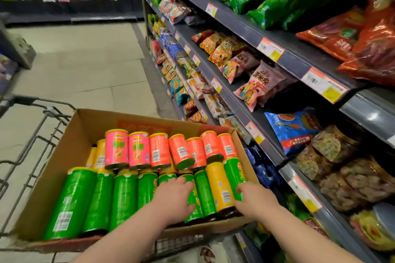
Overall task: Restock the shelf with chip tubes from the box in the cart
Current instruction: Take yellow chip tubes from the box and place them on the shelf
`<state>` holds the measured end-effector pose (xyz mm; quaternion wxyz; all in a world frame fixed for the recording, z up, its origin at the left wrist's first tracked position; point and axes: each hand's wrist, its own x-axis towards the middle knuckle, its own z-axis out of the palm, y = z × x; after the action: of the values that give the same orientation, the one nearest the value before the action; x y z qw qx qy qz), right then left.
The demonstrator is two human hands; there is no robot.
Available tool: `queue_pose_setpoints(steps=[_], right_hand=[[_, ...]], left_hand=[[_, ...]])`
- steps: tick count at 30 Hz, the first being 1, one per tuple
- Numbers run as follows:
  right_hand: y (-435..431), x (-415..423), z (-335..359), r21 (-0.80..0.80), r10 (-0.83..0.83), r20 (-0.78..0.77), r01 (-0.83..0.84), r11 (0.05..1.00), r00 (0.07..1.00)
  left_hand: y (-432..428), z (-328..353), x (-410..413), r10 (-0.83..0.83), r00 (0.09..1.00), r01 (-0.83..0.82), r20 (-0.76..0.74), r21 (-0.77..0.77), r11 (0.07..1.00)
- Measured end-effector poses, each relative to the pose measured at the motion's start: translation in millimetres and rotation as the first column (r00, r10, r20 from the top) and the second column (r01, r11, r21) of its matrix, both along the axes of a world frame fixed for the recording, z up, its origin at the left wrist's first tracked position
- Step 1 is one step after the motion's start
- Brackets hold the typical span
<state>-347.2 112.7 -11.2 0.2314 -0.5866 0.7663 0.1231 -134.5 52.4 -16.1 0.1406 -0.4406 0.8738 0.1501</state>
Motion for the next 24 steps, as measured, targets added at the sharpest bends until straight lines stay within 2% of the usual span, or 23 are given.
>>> queue_pose_setpoints(steps=[6, 13, 18, 24], right_hand=[[-28.4, -33.4, -26.9, 0.079, 0.028, 0.031, -0.03, 0.996, 0.999], [-57.2, -26.5, -68.4, 0.137, -0.036, 0.232, 0.004, 0.991, 0.972], [-69.3, -13.9, -86.8, 0.147, -0.076, 0.184, 0.049, 0.988, 0.98], [-76.4, -9.9, -92.8, 0.139, -0.099, 0.172, 0.075, 0.987, 0.98]], left_hand=[[-25.9, -16.0, -43.6, -0.025, 0.998, 0.02, 0.065, 0.069, 0.997], [-42.1, -31.8, -58.9, 0.018, 0.991, -0.035, 0.131, 0.129, 0.991], [-47.5, -43.7, -52.3, 0.068, 0.982, -0.097, 0.176, 0.164, 0.982], [-50.0, -57.5, -55.1, 0.161, 0.974, -0.201, 0.161, 0.27, 0.942]])
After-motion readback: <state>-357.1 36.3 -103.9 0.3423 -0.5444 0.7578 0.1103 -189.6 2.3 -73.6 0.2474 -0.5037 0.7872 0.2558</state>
